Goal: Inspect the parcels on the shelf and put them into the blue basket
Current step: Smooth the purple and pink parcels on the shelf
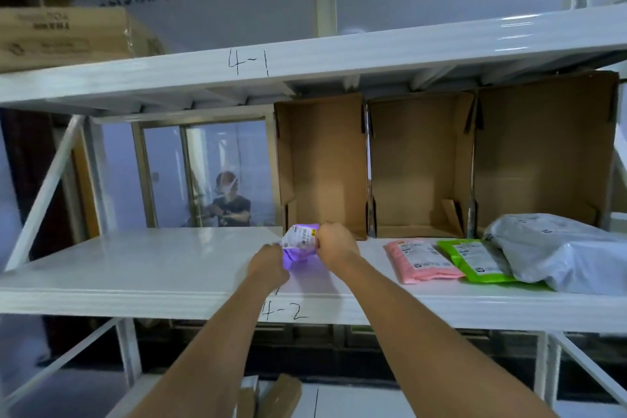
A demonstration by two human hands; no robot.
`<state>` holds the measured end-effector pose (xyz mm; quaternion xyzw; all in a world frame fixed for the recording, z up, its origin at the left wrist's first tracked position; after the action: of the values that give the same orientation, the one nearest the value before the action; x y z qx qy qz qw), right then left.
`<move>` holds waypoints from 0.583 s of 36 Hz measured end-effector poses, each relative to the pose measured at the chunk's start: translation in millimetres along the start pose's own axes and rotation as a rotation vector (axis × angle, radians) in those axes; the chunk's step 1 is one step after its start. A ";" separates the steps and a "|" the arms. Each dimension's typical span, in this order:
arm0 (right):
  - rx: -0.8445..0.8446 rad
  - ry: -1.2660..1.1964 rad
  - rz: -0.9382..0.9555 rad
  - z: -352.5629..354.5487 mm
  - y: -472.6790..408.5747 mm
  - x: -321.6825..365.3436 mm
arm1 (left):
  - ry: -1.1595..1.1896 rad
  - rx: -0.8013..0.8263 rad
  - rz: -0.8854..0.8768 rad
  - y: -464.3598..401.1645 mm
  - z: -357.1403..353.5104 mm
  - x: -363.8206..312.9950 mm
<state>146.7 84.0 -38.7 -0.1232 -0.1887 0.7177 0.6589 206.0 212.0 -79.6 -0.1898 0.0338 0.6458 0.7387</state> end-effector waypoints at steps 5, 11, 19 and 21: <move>-0.014 0.002 -0.081 14.7 15.4 -33.8 | -0.110 -0.062 -0.087 5.9 3.9 -30.6; 0.018 0.023 -0.170 29.9 43.2 -80.5 | -0.227 -0.151 -0.115 14.3 3.6 -60.2; 0.199 0.021 -0.127 19.3 68.0 -86.5 | -0.420 -0.180 -0.129 22.4 13.2 -81.7; 0.251 -0.041 -0.110 21.3 70.0 -81.5 | -0.406 -0.138 -0.132 22.0 12.4 -79.5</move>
<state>82.9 -3.5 -55.8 -0.0144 -0.1172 0.7009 0.7034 169.3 143.2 -49.8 -0.1081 -0.1723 0.6219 0.7562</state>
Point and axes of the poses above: each hand's wrist, its own y-axis away from the middle knuckle, its own z-axis out of the back of the hand, x = y × z, the point moved 6 cm from there along -y, towards the middle knuckle, and after that the axes turned 15 degrees about z, right-handed, at the moved point
